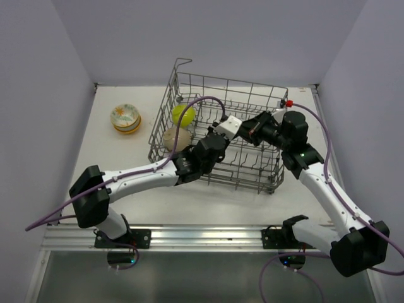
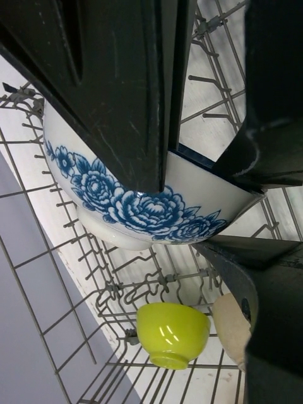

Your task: Unload the bowls from the dish rack

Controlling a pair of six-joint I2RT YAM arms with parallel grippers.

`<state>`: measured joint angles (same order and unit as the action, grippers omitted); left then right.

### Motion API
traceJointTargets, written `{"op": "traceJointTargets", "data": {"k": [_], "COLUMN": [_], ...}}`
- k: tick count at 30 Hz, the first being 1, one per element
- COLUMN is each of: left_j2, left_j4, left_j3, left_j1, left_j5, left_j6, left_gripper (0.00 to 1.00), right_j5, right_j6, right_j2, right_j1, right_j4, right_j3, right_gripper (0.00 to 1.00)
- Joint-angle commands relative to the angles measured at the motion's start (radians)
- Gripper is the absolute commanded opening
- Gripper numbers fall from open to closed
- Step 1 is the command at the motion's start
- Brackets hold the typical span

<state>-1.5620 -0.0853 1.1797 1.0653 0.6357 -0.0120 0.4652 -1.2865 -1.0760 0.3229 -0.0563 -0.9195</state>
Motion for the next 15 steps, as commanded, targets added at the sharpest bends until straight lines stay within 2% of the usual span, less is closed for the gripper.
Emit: {"op": "traceJointTargets", "data": {"k": [1, 2, 6, 7, 8, 9, 10, 12, 15], "left_j2": [-0.015, -0.018, -0.030, -0.036, -0.055, -0.069, -0.081, -0.105, -0.115], "left_j4": [-0.082, -0.090, -0.106, -0.100, -0.075, -0.056, -0.022, -0.007, 0.015], "left_j3": [0.004, 0.008, 0.017, 0.024, 0.050, 0.064, 0.076, 0.098, 0.103], "left_j1": [0.001, -0.001, 0.001, 0.001, 0.001, 0.001, -0.001, -0.001, -0.014], "left_j5": [0.035, 0.045, 0.077, 0.087, 0.122, 0.146, 0.186, 0.217, 0.239], "left_j6": [0.001, 0.006, 0.006, 0.007, 0.007, 0.003, -0.003, -0.002, -0.015], "left_gripper": [0.27, 0.25, 0.00, 0.00, 0.00, 0.00, 0.00, 0.00, 0.00], "right_j5": [0.090, 0.092, 0.072, 0.067, 0.056, 0.046, 0.036, 0.010, -0.010], "right_j6": [-0.027, -0.030, -0.017, -0.008, 0.001, 0.016, 0.019, 0.019, 0.012], "right_j2": [0.025, 0.028, 0.045, 0.042, 0.041, 0.039, 0.034, 0.034, 0.028], "right_j1": [0.004, 0.002, 0.002, 0.002, 0.002, 0.002, 0.002, 0.004, 0.002], "right_j4": [0.102, 0.110, 0.098, 0.084, 0.060, 0.059, 0.021, 0.024, 0.026], "right_j3": [0.022, 0.033, 0.070, 0.068, 0.067, 0.064, 0.062, 0.071, 0.085], "right_gripper": [0.00, 0.00, 0.00, 0.00, 0.05, 0.14, 0.29, 0.29, 0.41]}}
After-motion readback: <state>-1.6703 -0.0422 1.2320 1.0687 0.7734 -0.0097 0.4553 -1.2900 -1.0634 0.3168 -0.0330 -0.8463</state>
